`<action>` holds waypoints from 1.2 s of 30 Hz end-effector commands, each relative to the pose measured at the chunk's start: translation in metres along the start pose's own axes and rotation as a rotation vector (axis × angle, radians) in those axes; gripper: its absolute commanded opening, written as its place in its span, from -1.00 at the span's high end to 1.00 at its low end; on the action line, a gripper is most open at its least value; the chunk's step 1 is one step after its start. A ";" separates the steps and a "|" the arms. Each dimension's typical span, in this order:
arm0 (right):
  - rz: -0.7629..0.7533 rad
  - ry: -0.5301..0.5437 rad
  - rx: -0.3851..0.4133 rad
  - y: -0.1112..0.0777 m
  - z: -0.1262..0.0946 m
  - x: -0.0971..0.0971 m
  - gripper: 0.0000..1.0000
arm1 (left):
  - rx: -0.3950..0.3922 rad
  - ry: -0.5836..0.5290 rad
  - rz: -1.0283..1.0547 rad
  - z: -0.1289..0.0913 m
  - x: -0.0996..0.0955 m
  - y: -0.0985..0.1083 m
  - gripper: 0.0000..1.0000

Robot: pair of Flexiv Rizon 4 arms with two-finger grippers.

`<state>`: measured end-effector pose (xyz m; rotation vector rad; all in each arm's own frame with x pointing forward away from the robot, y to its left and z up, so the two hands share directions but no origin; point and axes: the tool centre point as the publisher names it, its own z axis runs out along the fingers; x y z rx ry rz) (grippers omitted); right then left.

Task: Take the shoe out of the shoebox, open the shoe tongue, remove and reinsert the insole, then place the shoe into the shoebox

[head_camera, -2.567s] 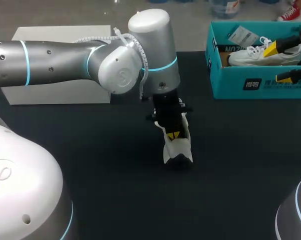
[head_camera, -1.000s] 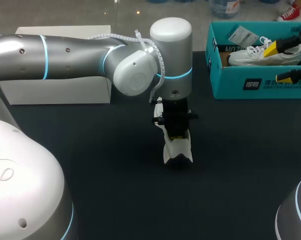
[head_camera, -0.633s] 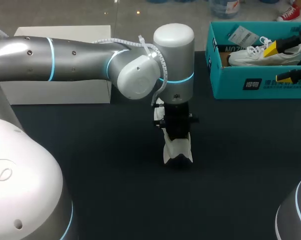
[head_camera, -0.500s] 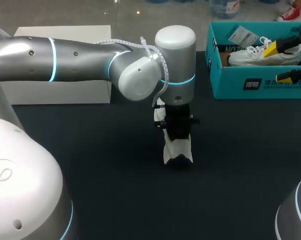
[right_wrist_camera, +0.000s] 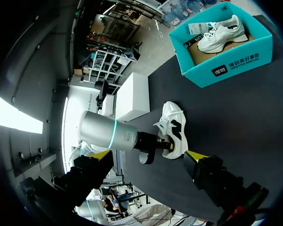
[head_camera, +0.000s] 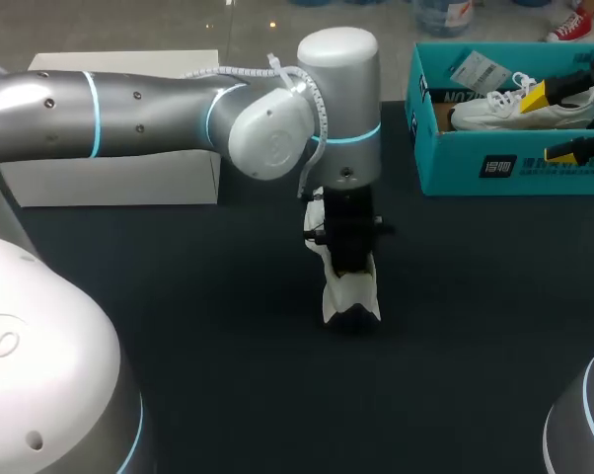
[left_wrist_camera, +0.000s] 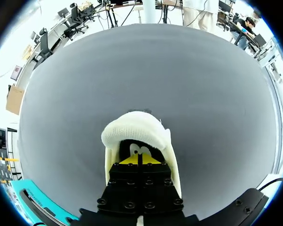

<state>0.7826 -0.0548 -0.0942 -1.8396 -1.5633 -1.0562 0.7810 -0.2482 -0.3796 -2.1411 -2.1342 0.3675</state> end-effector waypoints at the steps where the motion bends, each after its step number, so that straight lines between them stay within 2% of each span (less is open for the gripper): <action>1: 0.002 -0.003 -0.001 0.000 0.001 0.000 -1.00 | 0.035 0.007 0.010 0.010 -0.001 0.002 1.00; 6: 0.002 -0.003 -0.001 0.000 0.001 0.000 -1.00 | 0.056 0.009 0.013 0.021 -0.003 0.001 1.00; 15: 0.002 -0.003 -0.001 0.000 0.001 0.000 -1.00 | 0.040 0.025 0.011 0.036 -0.002 0.006 1.00; 20: 0.002 -0.003 -0.001 0.000 0.001 0.000 -1.00 | 0.004 0.032 0.001 0.025 0.001 0.007 1.00; 30: 0.002 -0.003 -0.001 0.000 0.001 0.000 -1.00 | -0.209 0.007 -0.012 -0.011 0.006 0.023 1.00; 36: 0.002 -0.003 -0.001 0.000 0.001 0.000 -1.00 | -0.376 -0.005 -0.026 -0.026 0.005 0.041 1.00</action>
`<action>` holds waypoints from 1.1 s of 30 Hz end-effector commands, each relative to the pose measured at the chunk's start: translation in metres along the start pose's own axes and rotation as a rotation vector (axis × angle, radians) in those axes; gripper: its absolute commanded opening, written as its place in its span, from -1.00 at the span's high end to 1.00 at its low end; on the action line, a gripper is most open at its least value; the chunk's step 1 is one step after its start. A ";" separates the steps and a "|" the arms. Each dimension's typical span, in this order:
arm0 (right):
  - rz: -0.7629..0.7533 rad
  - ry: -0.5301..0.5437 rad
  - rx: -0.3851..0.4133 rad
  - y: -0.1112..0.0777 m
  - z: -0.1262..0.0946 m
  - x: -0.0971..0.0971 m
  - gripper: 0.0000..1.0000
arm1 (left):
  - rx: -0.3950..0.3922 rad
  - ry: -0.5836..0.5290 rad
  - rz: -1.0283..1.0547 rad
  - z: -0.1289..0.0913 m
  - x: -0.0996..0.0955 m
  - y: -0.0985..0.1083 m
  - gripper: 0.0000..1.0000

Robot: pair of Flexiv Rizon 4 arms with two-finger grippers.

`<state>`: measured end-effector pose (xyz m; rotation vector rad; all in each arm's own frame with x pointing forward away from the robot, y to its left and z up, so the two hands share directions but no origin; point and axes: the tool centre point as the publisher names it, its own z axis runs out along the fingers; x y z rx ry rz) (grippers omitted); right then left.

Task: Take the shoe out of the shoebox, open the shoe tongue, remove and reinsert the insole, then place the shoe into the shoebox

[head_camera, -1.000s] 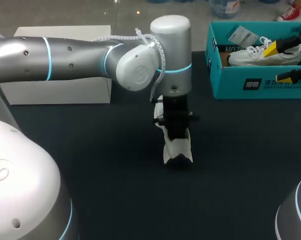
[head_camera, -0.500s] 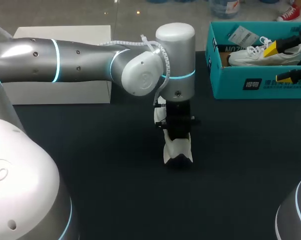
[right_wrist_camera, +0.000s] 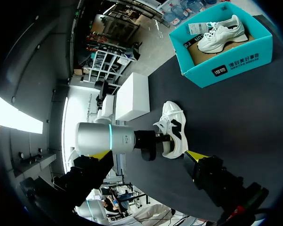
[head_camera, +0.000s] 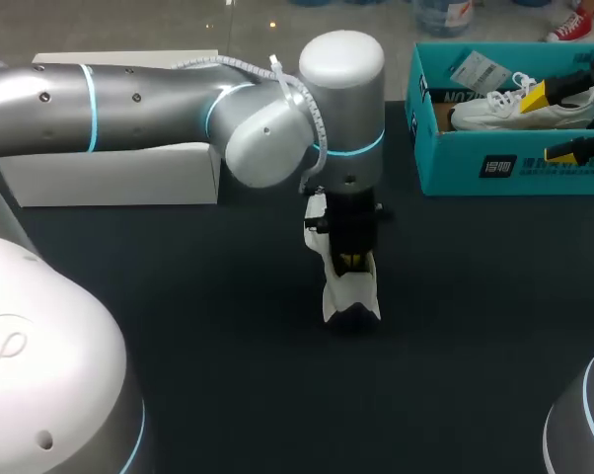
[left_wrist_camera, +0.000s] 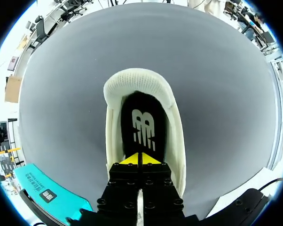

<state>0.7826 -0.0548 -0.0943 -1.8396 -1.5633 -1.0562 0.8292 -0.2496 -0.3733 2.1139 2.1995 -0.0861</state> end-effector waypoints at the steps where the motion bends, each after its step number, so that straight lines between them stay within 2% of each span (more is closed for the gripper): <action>1: 0.002 -0.003 -0.001 0.000 0.001 0.000 -1.00 | -0.126 0.002 0.003 -0.011 0.007 0.001 1.00; 5: 0.002 -0.003 -0.001 0.000 0.001 0.000 -1.00 | -0.177 0.008 0.004 -0.015 0.005 0.014 1.00; 12: 0.002 -0.003 -0.001 0.000 0.001 0.000 -1.00 | -0.244 0.016 -0.002 -0.021 0.005 0.017 1.00; 13: 0.002 -0.003 -0.001 0.000 0.001 0.000 -1.00 | -0.240 0.022 -0.006 -0.022 0.006 0.017 0.94; 14: 0.002 -0.003 -0.001 0.000 0.001 0.000 -1.00 | -0.247 0.025 -0.006 -0.022 0.007 0.017 0.22; 15: 0.002 -0.003 -0.001 0.000 0.001 0.000 -1.00 | -0.245 0.028 -0.011 -0.022 0.007 0.017 0.00; 16: 0.002 -0.003 -0.001 0.000 0.001 0.000 -1.00 | -0.237 0.035 -0.015 -0.022 0.008 0.017 -0.98; 25: 0.002 -0.003 -0.001 0.000 0.001 0.000 -1.00 | -0.238 0.059 -0.044 -0.018 0.010 0.023 -1.00; 33: 0.002 -0.003 -0.001 0.000 0.001 0.000 -1.00 | -0.242 0.057 -0.050 -0.026 0.012 0.022 -1.00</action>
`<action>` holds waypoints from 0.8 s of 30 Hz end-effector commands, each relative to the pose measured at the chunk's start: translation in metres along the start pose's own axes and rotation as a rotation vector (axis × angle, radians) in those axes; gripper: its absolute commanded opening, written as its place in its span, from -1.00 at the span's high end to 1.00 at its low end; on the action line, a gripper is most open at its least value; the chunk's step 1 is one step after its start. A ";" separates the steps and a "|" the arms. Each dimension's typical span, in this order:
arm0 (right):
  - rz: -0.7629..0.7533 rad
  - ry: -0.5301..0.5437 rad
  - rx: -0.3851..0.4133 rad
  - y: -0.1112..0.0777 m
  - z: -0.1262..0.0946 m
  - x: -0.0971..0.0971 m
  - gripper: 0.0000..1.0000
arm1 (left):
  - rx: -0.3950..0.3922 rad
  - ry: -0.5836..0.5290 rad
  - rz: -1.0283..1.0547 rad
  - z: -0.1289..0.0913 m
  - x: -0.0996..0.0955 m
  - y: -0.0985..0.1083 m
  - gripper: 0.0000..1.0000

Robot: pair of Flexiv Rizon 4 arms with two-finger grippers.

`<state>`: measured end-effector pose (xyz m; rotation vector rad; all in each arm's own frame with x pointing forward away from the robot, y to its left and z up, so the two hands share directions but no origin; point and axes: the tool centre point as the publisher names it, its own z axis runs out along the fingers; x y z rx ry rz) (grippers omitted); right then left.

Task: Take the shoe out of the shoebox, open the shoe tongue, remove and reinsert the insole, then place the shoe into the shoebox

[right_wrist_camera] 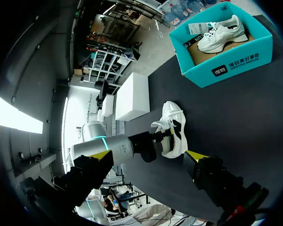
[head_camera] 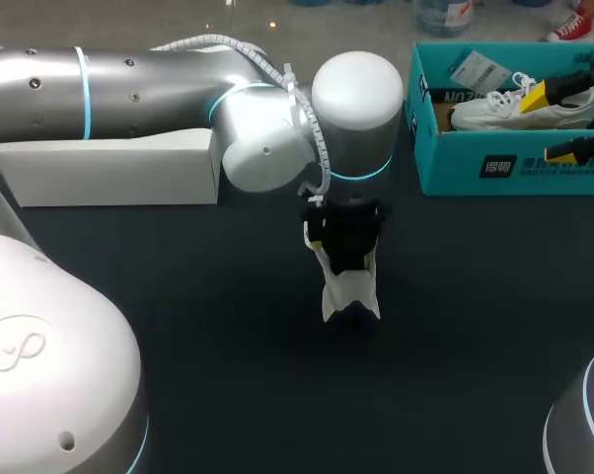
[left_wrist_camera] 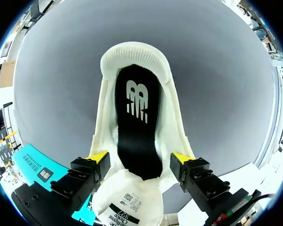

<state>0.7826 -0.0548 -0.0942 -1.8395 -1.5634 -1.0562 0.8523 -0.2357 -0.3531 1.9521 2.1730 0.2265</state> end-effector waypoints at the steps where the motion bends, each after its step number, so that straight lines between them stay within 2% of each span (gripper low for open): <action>1: 0.002 -0.003 -0.001 0.000 0.001 0.000 -1.00 | -0.002 -0.003 0.005 -0.006 0.001 -0.001 -1.00; 10: 0.002 -0.003 -0.001 0.000 0.001 0.000 -1.00 | -0.005 0.000 0.004 -0.007 0.001 0.004 -1.00; 18: 0.002 -0.003 -0.001 0.000 0.001 0.000 -1.00 | -0.029 -0.018 -0.039 -0.019 -0.008 0.031 -1.00; 21: 0.002 -0.003 -0.001 0.000 0.001 0.000 -1.00 | -0.041 -0.018 -0.042 -0.021 -0.008 0.036 -1.00; 23: 0.002 -0.003 -0.001 0.000 0.001 0.000 -1.00 | -0.050 -0.017 -0.048 -0.025 -0.008 0.041 -0.73; 24: 0.002 -0.003 -0.001 0.000 0.001 0.000 -1.00 | -0.055 -0.016 -0.053 -0.027 -0.007 0.044 -0.41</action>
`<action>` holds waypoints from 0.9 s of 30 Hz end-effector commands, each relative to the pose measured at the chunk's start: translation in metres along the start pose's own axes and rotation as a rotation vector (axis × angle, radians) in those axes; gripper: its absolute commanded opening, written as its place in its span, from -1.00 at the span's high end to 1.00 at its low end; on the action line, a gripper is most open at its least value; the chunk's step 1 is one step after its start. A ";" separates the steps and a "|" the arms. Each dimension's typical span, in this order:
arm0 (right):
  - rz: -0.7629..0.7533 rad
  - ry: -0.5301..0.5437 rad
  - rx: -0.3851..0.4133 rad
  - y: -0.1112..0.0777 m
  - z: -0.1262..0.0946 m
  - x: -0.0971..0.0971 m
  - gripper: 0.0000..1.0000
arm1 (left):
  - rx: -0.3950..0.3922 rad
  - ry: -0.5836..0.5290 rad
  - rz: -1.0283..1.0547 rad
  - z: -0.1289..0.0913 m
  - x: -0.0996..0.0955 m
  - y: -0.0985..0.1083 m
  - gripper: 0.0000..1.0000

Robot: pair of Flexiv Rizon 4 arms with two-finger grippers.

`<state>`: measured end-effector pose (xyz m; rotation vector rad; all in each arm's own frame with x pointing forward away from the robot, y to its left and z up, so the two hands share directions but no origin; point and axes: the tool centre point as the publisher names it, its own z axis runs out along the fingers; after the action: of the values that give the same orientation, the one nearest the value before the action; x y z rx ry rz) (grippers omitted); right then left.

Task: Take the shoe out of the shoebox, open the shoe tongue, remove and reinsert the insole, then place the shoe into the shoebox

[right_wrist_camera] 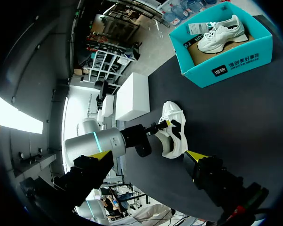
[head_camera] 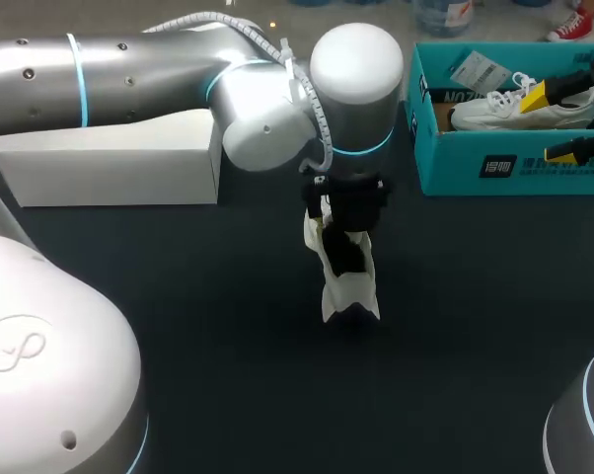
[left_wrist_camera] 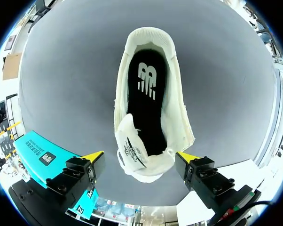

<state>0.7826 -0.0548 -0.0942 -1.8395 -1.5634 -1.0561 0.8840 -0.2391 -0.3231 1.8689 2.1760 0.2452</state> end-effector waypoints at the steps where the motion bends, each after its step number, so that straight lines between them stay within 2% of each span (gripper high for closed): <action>1: 0.002 -0.003 -0.001 0.000 0.001 0.000 -1.00 | -0.011 0.004 -0.010 -0.008 0.001 0.010 -0.21; 3: 0.002 -0.003 -0.001 0.000 0.001 0.000 -1.00 | -0.015 0.002 -0.022 -0.012 0.002 0.018 0.34; 4: 0.002 -0.003 -0.001 0.000 0.001 0.000 -1.00 | -0.016 0.004 -0.024 -0.013 0.002 0.021 1.00; 9: 0.002 -0.003 -0.001 0.000 0.001 0.000 -1.00 | -0.023 0.006 -0.038 -0.015 0.001 0.032 1.00; 12: 0.002 -0.003 -0.001 0.000 0.001 0.000 -1.00 | 0.025 -0.003 -0.031 -0.012 -0.001 0.033 1.00; 15: 0.002 -0.003 -0.001 0.000 0.001 0.000 -1.00 | 0.039 -0.001 -0.026 -0.007 -0.003 0.034 1.00; 20: 0.002 -0.003 -0.001 0.000 0.001 0.000 -1.00 | 0.069 0.005 0.001 -0.002 -0.005 0.031 1.00; 21: 0.002 -0.003 -0.001 0.000 0.001 0.000 -1.00 | 0.101 0.003 0.004 -0.001 -0.005 0.030 1.00; 27: 0.002 -0.003 -0.001 0.000 0.001 0.000 -1.00 | 0.176 0.034 0.034 -0.001 0.000 0.017 1.00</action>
<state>0.7826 -0.0548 -0.0943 -1.8396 -1.5633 -1.0562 0.8976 -0.2355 -0.3191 1.9836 2.2431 0.1139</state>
